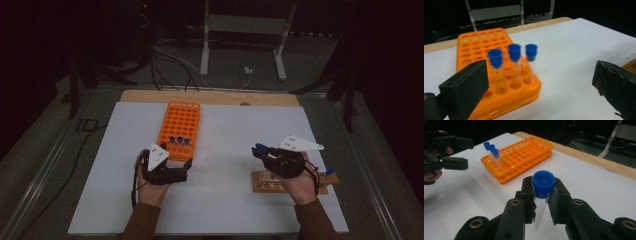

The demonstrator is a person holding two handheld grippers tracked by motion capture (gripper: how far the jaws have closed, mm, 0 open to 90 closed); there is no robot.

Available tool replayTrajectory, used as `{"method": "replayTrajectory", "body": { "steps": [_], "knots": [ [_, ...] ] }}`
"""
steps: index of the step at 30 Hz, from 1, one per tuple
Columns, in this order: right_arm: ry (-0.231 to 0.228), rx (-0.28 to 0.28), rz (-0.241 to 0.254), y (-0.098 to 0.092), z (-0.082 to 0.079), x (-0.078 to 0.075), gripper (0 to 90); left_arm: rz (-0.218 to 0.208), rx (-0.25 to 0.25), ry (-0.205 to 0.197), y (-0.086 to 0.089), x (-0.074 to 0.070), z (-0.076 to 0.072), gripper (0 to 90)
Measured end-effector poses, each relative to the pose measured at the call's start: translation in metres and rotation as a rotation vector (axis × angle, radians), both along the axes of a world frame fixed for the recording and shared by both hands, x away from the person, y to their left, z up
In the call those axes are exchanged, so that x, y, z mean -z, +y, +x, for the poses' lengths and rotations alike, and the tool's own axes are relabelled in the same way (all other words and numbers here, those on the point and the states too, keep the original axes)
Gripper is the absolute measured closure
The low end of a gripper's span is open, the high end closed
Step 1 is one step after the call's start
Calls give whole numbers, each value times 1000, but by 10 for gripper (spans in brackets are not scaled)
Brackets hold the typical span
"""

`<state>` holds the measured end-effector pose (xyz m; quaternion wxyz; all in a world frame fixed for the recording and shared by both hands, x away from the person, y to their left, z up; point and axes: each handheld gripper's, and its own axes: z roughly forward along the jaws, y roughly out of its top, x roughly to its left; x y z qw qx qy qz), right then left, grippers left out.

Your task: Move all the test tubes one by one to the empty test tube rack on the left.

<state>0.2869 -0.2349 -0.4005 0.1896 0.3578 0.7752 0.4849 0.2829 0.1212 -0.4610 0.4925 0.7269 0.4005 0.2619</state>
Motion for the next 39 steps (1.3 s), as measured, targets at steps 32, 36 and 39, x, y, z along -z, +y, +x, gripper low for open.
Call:
{"method": "replayTrajectory", "body": {
  "steps": [32,36,39],
  "knots": [
    [50,-113,20,73,10,16,761,22,246,1,-94,-1,-6,535],
    [49,-119,20,74,9,17,761,11,258,10,-95,0,-6,624],
    [49,-121,21,74,9,17,761,8,263,10,-95,0,-6,670]
  ]
}}
